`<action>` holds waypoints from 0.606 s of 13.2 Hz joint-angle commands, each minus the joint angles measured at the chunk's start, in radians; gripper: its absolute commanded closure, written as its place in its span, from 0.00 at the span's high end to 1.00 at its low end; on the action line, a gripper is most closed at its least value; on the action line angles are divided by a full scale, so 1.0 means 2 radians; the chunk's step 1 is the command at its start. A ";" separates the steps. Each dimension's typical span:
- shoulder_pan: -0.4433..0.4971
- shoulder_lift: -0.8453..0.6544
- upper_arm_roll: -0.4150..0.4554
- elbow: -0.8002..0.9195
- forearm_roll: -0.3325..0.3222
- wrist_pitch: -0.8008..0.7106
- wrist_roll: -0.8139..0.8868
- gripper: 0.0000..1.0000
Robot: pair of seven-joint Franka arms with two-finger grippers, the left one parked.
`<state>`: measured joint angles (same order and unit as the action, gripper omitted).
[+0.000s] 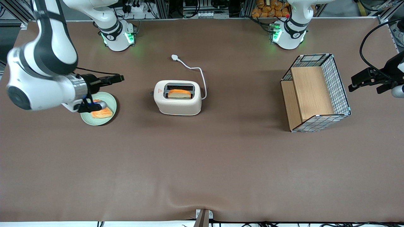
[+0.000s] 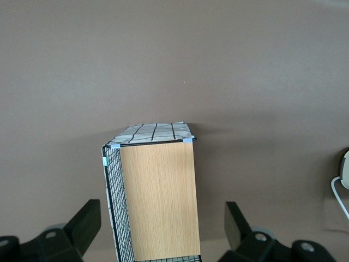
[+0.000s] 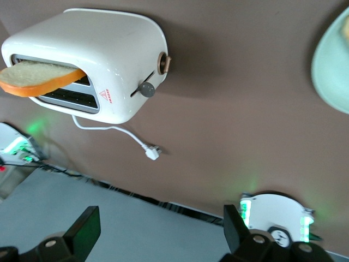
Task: Press toaster button with right arm
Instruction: 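Swing the right gripper past the green plate toward the toaster's side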
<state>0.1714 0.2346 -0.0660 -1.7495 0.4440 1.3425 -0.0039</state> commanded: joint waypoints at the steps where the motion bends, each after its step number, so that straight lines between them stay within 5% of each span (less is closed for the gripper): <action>1: -0.011 0.015 -0.002 -0.003 0.025 0.000 -0.032 0.61; 3: -0.007 0.031 -0.002 -0.002 0.045 0.004 -0.033 0.12; 4: -0.004 0.035 -0.002 0.000 0.053 0.007 -0.033 0.00; 8: 0.025 0.054 -0.002 -0.003 0.056 0.023 -0.033 0.00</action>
<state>0.1877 0.3327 -0.0682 -1.7521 0.5350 1.3785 -0.0615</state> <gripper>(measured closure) 0.960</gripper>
